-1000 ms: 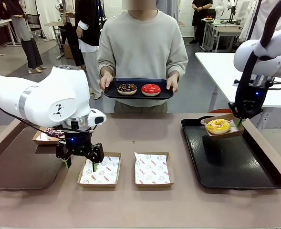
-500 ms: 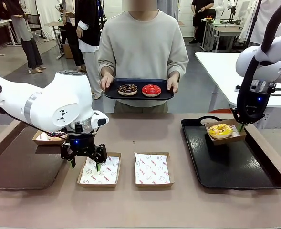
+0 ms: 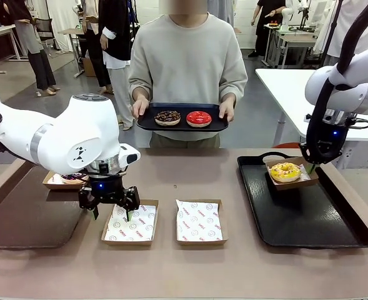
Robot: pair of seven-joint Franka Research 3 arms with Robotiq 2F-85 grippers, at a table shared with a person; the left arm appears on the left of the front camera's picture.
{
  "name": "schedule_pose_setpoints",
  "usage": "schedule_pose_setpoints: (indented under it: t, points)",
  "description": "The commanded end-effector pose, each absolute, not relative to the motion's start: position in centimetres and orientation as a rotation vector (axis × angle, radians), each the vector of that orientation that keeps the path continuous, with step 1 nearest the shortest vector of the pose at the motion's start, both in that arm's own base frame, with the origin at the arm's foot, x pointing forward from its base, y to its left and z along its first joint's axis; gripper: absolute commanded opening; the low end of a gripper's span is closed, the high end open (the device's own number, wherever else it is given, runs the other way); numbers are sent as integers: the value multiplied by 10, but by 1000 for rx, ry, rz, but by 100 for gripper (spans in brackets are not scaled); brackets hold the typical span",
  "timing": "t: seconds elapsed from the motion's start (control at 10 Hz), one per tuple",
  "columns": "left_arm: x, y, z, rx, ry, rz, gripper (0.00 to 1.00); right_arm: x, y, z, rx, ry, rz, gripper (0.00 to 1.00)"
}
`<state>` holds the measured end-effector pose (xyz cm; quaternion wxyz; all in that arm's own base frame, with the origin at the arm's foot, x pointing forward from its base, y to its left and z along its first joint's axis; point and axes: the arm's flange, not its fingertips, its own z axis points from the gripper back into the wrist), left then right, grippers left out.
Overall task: Individually package the donuts and arrange them on the tray.
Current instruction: Place the picked Paper togo box on the Handle tray while simultaneously picking up another Paper togo box from the table with the other hand.
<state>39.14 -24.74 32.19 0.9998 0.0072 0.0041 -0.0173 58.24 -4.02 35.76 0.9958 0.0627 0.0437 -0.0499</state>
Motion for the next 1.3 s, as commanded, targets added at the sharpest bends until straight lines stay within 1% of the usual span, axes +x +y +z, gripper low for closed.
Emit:
schedule_pose_setpoints:
  t: [0.0,0.3,0.4,0.5,0.6,0.7,0.9,1.0,1.1,1.2]
  points:
    - [390,-244,320,34,-37,12,100,588,-42,356,155,69,-84,1]
    - [392,-244,319,30,-25,12,100,591,-45,355,177,55,-78,1]
    - [392,-244,319,30,-24,4,75,592,-46,354,177,53,-73,19]
    - [392,-244,318,28,-23,0,41,592,-46,355,174,46,-65,61]
    - [393,-244,318,27,-19,-1,15,592,-46,357,172,39,-58,79]
    - [393,-244,317,26,-17,-3,0,593,-45,358,168,32,-57,100]
    - [394,-243,317,26,-14,-5,0,594,-44,359,164,34,-56,100]
    - [394,-243,318,24,-14,-3,6,593,-44,359,164,33,-60,96]
    - [394,-243,319,21,-14,-2,0,590,-44,363,164,26,-63,100]
    - [393,-242,319,19,-15,-1,0,586,-45,367,171,14,-66,100]
